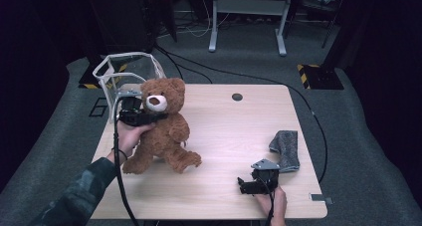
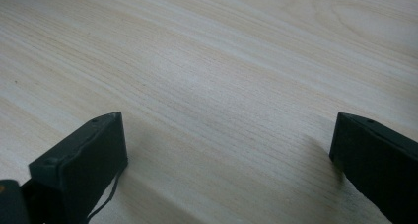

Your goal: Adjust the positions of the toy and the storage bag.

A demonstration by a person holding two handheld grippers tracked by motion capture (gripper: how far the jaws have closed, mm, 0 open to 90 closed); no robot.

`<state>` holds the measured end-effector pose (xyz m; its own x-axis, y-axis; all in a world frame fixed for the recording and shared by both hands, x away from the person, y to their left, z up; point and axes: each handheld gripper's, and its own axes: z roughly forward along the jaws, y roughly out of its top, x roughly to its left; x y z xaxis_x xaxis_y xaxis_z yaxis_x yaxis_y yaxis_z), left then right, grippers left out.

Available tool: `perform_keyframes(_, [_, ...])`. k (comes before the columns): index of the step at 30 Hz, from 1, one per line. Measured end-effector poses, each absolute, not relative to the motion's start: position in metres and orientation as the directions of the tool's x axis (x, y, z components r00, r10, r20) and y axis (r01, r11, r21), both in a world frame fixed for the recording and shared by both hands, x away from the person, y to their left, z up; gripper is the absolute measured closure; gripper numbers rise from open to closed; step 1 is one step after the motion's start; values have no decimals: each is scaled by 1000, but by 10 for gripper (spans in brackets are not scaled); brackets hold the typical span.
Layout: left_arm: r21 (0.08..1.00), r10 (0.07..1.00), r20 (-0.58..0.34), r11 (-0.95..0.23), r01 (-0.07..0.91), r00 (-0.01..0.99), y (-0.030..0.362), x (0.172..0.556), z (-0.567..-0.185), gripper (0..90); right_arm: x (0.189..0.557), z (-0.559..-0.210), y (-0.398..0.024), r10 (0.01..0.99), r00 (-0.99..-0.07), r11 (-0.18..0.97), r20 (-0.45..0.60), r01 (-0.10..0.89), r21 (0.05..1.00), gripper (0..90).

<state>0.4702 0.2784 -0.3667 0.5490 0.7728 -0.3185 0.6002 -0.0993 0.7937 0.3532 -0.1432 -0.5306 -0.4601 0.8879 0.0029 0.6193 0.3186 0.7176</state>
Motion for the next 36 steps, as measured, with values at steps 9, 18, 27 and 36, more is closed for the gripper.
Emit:
perform_keyframes(9, [765,801,-318,-100,637,507,322,457,-374,513,353,-530,-143,888,-460,320,2,620,716,1])
perform_keyframes(18, [711,821,-329,-110,695,467,352,448,-393,512,353,-530,-143,888,-459,318,3,620,717,1])
perform_keyframes(27, [631,825,-381,-98,770,417,379,443,-409,512,354,-531,-143,886,-464,323,1,617,718,1])
perform_keyframes(36, [562,834,-388,-123,818,392,379,450,-429,498,354,-531,-143,886,-464,323,0,616,718,1])
